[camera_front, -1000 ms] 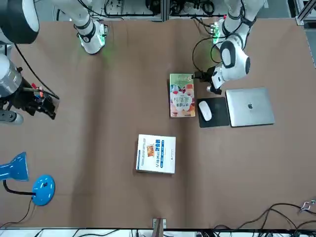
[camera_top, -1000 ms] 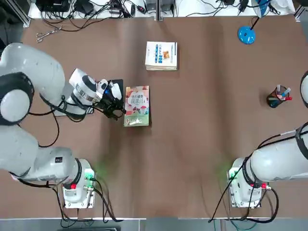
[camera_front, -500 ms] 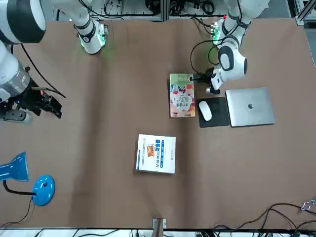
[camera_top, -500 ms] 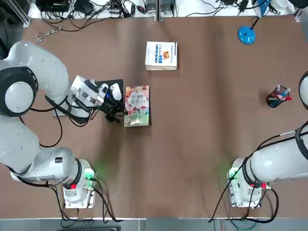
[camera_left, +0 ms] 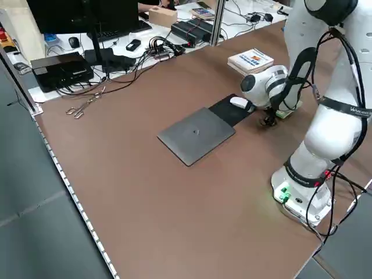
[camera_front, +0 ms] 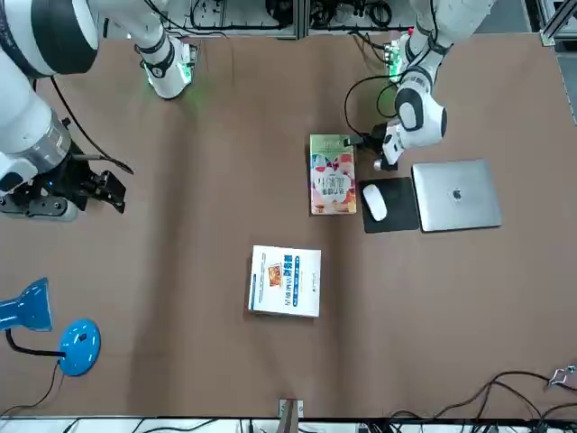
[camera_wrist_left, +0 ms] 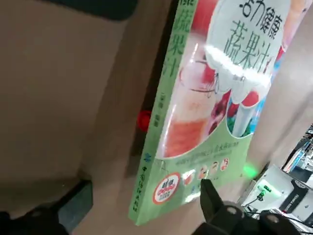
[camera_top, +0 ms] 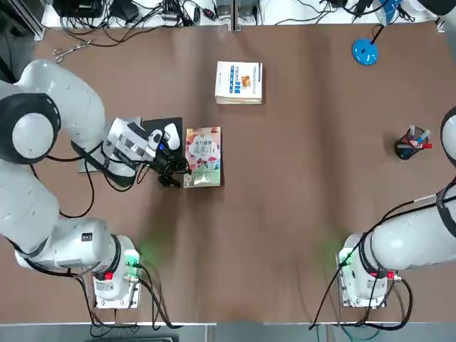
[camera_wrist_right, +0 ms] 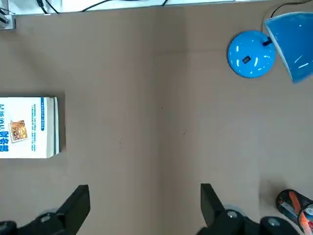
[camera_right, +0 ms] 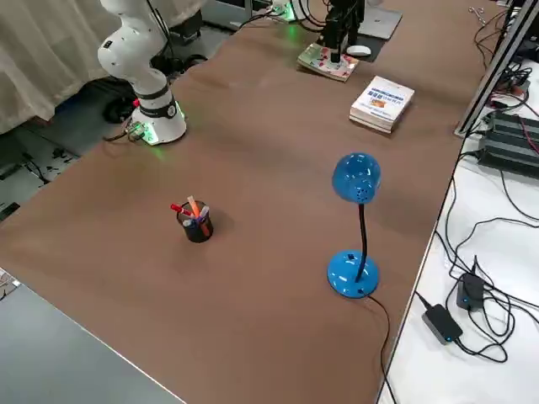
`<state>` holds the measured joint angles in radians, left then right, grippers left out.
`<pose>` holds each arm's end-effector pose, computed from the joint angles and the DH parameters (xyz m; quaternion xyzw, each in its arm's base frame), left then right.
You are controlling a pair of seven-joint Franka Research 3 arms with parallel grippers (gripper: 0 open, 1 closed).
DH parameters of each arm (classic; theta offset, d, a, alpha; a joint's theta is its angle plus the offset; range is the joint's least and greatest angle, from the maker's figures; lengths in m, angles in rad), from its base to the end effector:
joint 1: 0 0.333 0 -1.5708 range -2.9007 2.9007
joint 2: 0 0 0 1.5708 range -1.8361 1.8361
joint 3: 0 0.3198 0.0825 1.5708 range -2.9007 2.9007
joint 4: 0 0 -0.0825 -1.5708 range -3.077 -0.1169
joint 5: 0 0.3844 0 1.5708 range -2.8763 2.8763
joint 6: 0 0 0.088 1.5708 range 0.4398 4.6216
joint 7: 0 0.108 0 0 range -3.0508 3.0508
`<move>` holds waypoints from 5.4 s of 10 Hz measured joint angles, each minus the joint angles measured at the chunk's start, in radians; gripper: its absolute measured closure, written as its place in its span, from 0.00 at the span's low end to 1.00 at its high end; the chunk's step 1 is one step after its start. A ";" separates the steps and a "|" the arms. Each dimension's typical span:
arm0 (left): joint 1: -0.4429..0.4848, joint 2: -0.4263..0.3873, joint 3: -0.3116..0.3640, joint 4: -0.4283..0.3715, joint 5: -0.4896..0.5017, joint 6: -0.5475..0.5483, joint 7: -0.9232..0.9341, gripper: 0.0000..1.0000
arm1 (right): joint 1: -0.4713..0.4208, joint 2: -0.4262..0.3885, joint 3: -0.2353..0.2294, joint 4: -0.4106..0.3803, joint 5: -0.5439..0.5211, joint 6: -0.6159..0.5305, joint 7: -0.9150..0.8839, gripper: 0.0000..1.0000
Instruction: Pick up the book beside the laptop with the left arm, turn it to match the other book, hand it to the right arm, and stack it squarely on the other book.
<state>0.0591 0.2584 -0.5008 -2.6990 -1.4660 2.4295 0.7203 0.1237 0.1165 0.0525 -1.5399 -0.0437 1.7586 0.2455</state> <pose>0.3015 -0.1688 0.1338 0.9066 0.1118 -0.1670 0.3711 0.5993 0.1009 0.5921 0.9980 -0.0320 0.0539 0.0075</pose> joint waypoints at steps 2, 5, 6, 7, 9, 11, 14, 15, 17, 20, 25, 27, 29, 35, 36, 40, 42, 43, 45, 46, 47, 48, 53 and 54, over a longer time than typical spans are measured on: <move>0.000 0.007 -0.002 0.000 -0.029 0.000 0.007 0.05 | -0.002 0.000 -0.004 0.000 0.000 0.000 0.000 0.00; 0.000 0.007 -0.026 0.004 -0.059 0.000 0.007 0.06 | 0.000 0.000 -0.003 0.000 0.000 0.002 0.000 0.00; 0.000 0.007 -0.036 0.006 -0.066 0.001 0.007 0.08 | 0.000 0.000 -0.002 0.000 0.000 0.003 0.000 0.00; 0.000 0.007 -0.040 0.007 -0.067 0.001 0.007 0.11 | 0.000 0.000 -0.002 0.000 0.000 0.005 0.000 0.00; 0.005 0.007 -0.041 0.010 -0.068 0.001 0.007 0.14 | 0.000 0.000 -0.002 0.000 0.000 0.010 0.000 0.00; 0.009 0.007 -0.041 0.012 -0.068 0.001 0.007 0.27 | 0.000 0.000 -0.003 0.000 0.000 0.010 0.001 0.00; 0.020 0.007 -0.042 0.012 -0.069 0.001 0.007 0.51 | -0.005 0.000 -0.009 0.000 0.000 -0.003 0.004 0.00; 0.025 0.007 -0.042 0.012 -0.069 -0.001 0.008 0.68 | -0.015 0.000 -0.014 0.000 0.000 -0.014 0.004 0.00; 0.028 0.004 -0.043 0.019 -0.069 -0.015 0.016 0.80 | -0.034 -0.001 -0.016 0.004 0.000 -0.016 0.004 0.00; 0.030 -0.028 -0.057 0.028 -0.069 -0.017 0.032 0.83 | -0.044 -0.002 -0.017 0.011 0.001 -0.026 0.006 0.00; 0.030 -0.226 -0.073 0.068 -0.065 -0.039 0.022 0.85 | -0.038 0.004 -0.005 0.008 0.001 -0.001 0.053 0.00; 0.032 -0.300 -0.072 0.090 -0.036 -0.060 -0.012 0.85 | -0.034 0.020 -0.004 0.008 0.002 0.011 0.053 0.00; 0.069 -0.332 -0.070 0.163 0.067 -0.108 -0.098 0.85 | -0.014 0.026 0.001 0.008 0.003 0.022 0.053 0.00; 0.245 -0.299 -0.068 0.461 0.457 -0.378 -0.200 0.85 | 0.034 0.033 0.002 0.023 0.099 0.047 0.054 0.00; 0.256 -0.266 -0.068 0.529 0.519 -0.429 -0.228 0.85 | 0.033 0.037 0.000 0.023 0.100 0.053 0.055 0.00; 0.311 -0.226 -0.066 0.707 0.702 -0.644 -0.255 0.85 | 0.015 0.047 -0.012 0.025 0.101 0.093 0.056 0.00; 0.319 -0.225 -0.066 0.781 0.756 -0.677 -0.258 0.85 | 0.013 0.050 -0.013 0.025 0.101 0.097 0.056 0.00; 0.319 -0.213 -0.068 0.803 0.760 -0.678 -0.244 0.85 | 0.010 0.051 -0.013 0.025 0.101 0.097 0.056 0.00; 0.306 -0.098 -0.070 0.913 0.808 -0.680 -0.205 0.85 | -0.006 0.052 -0.014 0.024 0.101 0.084 0.056 0.00; 0.288 -0.019 -0.071 0.982 0.844 -0.681 -0.198 0.85 | -0.015 0.053 -0.015 0.023 0.100 0.042 0.054 0.00; 0.267 0.050 -0.071 1.042 0.864 -0.681 -0.194 0.85 | -0.023 0.053 -0.015 0.019 0.100 0.004 0.053 0.00; 0.247 0.104 -0.072 1.092 0.874 -0.681 -0.191 0.85 | -0.034 0.053 -0.016 0.015 0.100 -0.010 0.052 0.00; 0.170 0.189 -0.071 1.220 0.980 -0.685 -0.191 0.85 | -0.086 0.053 -0.017 0.008 0.100 -0.025 -0.010 0.00; 0.158 0.218 -0.071 1.252 0.998 -0.685 -0.191 0.85 | -0.092 0.053 -0.017 0.008 0.100 -0.025 -0.013 0.00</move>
<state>0.2167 0.4763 -0.5715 -1.4474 -0.4683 1.7446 0.5297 0.0312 0.1695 0.0358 -1.5324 0.0561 1.7339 0.2329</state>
